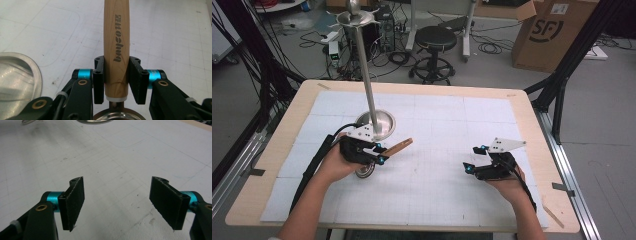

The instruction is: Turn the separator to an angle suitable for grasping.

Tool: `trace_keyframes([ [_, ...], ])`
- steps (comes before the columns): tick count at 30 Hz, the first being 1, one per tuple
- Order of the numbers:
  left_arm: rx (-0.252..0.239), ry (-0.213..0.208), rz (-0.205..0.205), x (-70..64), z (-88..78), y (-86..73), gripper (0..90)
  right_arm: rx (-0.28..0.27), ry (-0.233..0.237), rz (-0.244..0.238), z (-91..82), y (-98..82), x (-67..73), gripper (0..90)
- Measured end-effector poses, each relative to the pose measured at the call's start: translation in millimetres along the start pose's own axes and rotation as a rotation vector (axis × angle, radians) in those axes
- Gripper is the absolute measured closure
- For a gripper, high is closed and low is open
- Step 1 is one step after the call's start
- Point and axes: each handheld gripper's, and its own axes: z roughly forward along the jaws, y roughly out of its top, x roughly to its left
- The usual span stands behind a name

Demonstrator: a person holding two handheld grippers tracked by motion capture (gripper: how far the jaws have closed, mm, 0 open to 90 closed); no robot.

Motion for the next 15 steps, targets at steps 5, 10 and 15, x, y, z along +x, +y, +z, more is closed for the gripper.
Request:
trace_keyframes([
  [5,-0.030,-0.014,0.007,-3.6,-1.9,4.9,68.4,-0.009,0.002,-0.001,-0.7,0.4,-0.1,27.1],
  [10,-0.058,-0.030,0.021,-7.1,-2.6,10.2,68.4,-0.023,0.005,0.000,-2.1,1.9,0.6,27.1],
  [15,-0.091,-0.043,0.025,-9.3,-3.3,13.3,68.4,-0.028,0.008,-0.004,-2.6,3.1,1.4,27.1],
])
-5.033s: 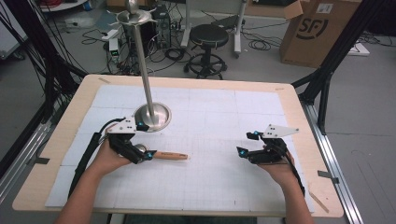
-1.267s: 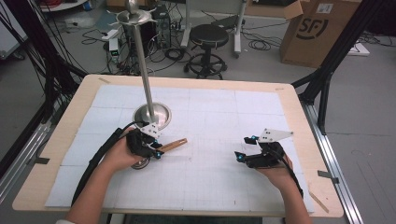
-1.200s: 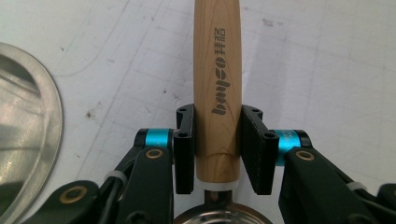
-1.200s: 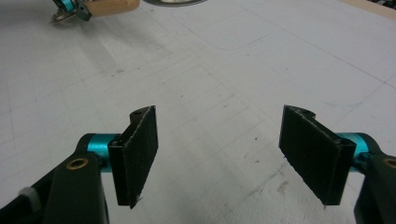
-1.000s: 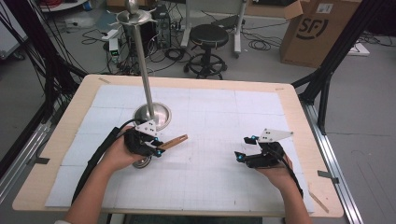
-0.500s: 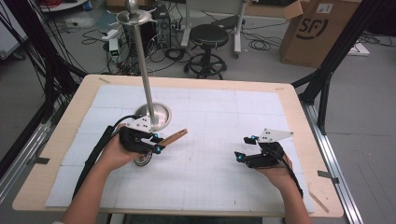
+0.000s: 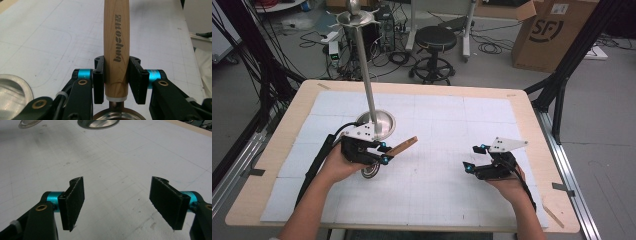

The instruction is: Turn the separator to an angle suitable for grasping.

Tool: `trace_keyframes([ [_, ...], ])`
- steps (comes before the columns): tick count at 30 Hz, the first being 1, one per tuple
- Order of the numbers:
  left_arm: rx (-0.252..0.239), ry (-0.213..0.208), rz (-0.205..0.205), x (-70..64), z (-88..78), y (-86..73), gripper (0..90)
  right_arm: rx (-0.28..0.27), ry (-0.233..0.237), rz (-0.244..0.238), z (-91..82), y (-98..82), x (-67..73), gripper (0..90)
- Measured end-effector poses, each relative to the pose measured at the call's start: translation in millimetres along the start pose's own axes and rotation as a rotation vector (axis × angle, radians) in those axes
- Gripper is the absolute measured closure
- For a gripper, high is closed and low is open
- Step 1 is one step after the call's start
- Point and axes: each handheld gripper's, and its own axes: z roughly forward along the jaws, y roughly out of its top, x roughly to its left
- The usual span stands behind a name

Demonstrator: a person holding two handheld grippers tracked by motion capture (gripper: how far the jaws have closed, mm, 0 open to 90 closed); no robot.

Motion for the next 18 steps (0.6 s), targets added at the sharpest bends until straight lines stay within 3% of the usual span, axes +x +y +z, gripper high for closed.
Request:
trace_keyframes([
  [18,-0.093,-0.032,-0.003,-1.7,-1.3,2.7,68.4,-0.033,0.011,0.004,-2.7,3.6,1.5,27.1],
])
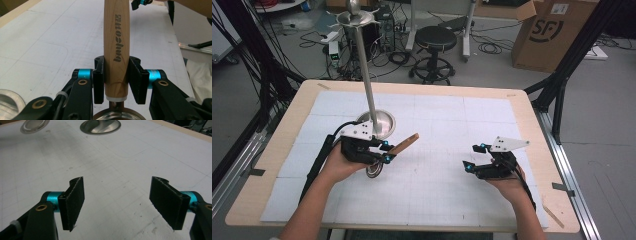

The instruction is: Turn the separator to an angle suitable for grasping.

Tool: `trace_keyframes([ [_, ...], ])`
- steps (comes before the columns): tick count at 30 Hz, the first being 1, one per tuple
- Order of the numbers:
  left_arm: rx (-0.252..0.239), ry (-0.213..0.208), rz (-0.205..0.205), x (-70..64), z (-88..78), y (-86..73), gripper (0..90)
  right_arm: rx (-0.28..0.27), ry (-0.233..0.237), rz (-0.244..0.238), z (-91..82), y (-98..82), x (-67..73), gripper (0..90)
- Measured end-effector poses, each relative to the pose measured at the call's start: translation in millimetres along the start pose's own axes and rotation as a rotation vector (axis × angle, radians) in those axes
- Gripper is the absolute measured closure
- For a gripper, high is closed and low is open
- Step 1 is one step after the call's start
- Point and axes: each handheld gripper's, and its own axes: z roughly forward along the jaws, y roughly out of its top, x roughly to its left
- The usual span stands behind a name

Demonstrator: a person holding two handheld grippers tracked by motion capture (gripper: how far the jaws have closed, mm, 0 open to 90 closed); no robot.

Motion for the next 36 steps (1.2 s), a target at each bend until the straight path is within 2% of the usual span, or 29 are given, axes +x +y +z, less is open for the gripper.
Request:
trace_keyframes([
  [6,-0.025,-0.020,-0.007,-0.5,2.6,0.4,68.3,-0.040,0.021,-0.008,-0.8,6.8,3.9,27.1],
  [7,-0.023,-0.023,0.003,-0.1,2.6,0.6,68.4,-0.047,0.026,-0.008,-0.5,8.1,4.8,27.1],
  [12,-0.065,-0.043,-0.013,-1.8,4.1,1.1,68.4,-0.080,0.050,-0.013,0.9,14.6,9.5,27.1],
  [17,-0.076,-0.051,-0.006,-2.5,5.8,1.2,68.3,-0.116,0.074,-0.023,1.4,21.9,15.1,27.1],
  [22,-0.085,-0.057,0.003,-3.9,8.3,1.6,68.3,-0.135,0.089,-0.040,2.1,27.1,20.5,27.1],
  [28,-0.120,-0.070,-0.003,-6.7,12.0,2.6,68.3,-0.165,0.109,-0.042,2.2,31.8,25.2,27.1],
  [36,-0.140,-0.092,-0.001,-8.8,16.6,3.9,68.3,-0.197,0.128,-0.043,1.3,36.4,28.7,27.1],
])
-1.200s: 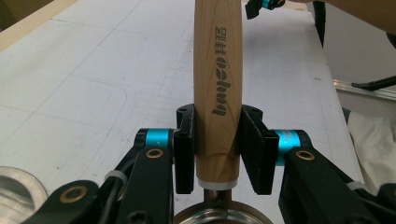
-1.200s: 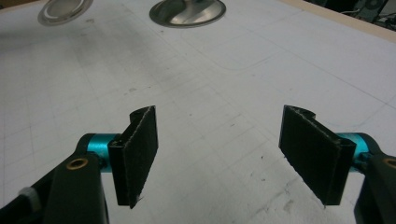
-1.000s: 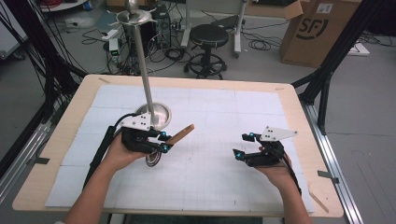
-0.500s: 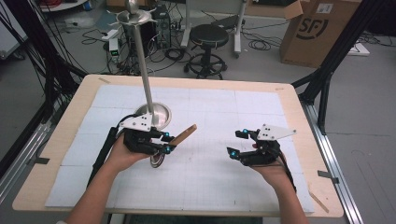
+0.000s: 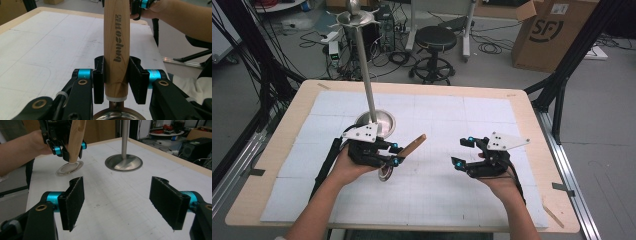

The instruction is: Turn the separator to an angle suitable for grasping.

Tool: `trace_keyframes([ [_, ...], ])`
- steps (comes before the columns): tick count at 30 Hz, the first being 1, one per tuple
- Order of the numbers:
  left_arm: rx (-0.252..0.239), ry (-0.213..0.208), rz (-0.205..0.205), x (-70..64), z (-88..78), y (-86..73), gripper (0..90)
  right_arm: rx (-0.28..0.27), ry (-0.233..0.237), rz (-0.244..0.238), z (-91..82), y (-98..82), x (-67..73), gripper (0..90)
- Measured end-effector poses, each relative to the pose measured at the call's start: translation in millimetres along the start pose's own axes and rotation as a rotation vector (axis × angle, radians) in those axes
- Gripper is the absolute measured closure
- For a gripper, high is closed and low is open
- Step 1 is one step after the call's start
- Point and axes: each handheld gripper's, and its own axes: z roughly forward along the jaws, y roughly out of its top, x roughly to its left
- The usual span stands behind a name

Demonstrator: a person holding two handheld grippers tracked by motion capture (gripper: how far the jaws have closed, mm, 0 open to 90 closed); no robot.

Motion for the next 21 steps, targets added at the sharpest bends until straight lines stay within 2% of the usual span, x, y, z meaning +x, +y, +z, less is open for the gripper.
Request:
trace_keyframes([
  [21,-0.022,-0.040,0.007,-3.7,8.9,1.4,68.2,-0.025,0.030,-0.013,3.8,6.3,6.7,27.1],
])
